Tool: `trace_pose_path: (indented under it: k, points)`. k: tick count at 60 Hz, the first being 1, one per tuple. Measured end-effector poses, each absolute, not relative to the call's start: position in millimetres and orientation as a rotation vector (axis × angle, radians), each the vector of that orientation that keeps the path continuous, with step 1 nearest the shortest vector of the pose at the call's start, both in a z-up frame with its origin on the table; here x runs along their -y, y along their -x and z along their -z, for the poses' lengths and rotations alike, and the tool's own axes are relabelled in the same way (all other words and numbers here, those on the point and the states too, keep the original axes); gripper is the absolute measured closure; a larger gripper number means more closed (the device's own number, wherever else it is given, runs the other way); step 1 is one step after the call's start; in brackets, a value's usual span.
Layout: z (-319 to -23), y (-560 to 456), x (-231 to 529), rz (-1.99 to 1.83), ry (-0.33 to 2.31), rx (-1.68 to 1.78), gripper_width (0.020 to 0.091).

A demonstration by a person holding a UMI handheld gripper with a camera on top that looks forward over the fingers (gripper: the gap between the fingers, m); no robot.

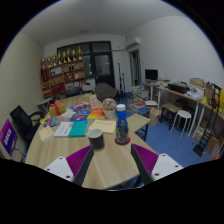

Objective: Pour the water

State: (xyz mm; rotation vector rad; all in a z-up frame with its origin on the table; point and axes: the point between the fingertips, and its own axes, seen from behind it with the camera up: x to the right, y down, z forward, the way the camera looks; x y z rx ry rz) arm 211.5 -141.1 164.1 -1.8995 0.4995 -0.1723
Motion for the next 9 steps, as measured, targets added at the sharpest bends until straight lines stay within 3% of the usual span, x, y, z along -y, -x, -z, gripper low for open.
trace_pose_path:
  k: [9]
  points:
    - [-199, -140, 217, 0.167, 1.914, -0.518, 0.0268]
